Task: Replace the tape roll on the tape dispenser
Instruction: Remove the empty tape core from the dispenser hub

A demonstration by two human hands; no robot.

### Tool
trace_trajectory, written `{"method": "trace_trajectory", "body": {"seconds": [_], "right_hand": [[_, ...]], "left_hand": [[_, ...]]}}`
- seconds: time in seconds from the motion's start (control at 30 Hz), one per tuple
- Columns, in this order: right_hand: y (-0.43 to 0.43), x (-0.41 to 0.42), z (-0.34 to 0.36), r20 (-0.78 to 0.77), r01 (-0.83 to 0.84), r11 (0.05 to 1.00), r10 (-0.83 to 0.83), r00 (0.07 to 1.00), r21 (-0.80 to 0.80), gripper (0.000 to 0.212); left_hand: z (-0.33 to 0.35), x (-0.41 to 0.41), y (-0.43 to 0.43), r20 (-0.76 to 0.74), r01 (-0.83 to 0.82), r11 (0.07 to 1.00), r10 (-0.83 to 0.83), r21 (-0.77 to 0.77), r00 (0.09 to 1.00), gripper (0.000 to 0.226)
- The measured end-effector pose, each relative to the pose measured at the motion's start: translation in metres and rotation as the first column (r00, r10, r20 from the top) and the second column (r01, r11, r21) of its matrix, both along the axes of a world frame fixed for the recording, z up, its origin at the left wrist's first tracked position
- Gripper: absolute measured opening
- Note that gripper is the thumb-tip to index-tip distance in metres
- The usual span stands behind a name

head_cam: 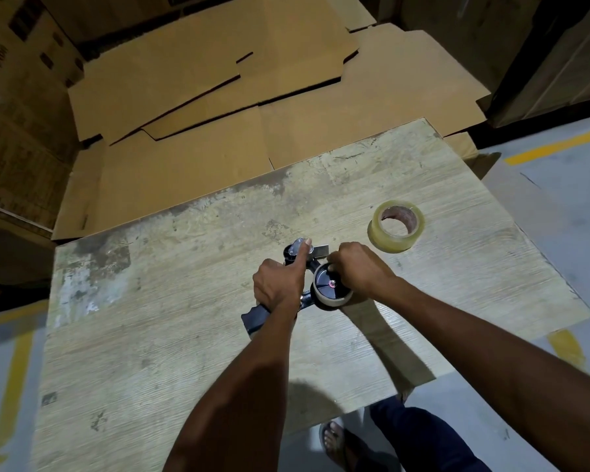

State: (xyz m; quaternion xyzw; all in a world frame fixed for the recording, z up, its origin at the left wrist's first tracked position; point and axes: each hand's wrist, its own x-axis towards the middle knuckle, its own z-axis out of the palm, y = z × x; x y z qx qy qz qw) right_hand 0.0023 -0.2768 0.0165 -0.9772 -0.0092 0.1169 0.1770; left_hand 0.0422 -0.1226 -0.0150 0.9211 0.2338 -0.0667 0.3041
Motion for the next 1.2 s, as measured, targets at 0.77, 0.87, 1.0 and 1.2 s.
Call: {"method": "trace_trajectory", "body": {"seconds": [0.77,0.87,1.0,1.2], "right_hand": [[0.004,-0.019,0.018,-0.025,0.189,0.981,-0.190,0.981,-0.051,0.028],[0.009,-0.023,0.013,0.020,0.266,0.963,-0.266,0.964,-0.036,0.030],[0.009,-0.031,0.007,0.043,0.299,0.954,-0.298,0.954,-0.026,0.029],[0.005,-0.054,-0.010,0.269,0.257,0.966,-0.256,0.929,0.029,0.011]], "left_hand": [[-0.003,0.000,-0.004,0.005,-0.056,0.998,0.056,-0.025,0.998,0.097],[-0.002,0.001,-0.004,0.007,-0.063,0.998,0.064,-0.017,0.998,0.098],[-0.001,0.002,-0.005,0.009,-0.061,0.998,0.061,-0.007,0.998,0.099],[0.001,0.001,-0.004,-0.002,-0.031,0.999,0.031,0.007,1.000,0.101]]}}
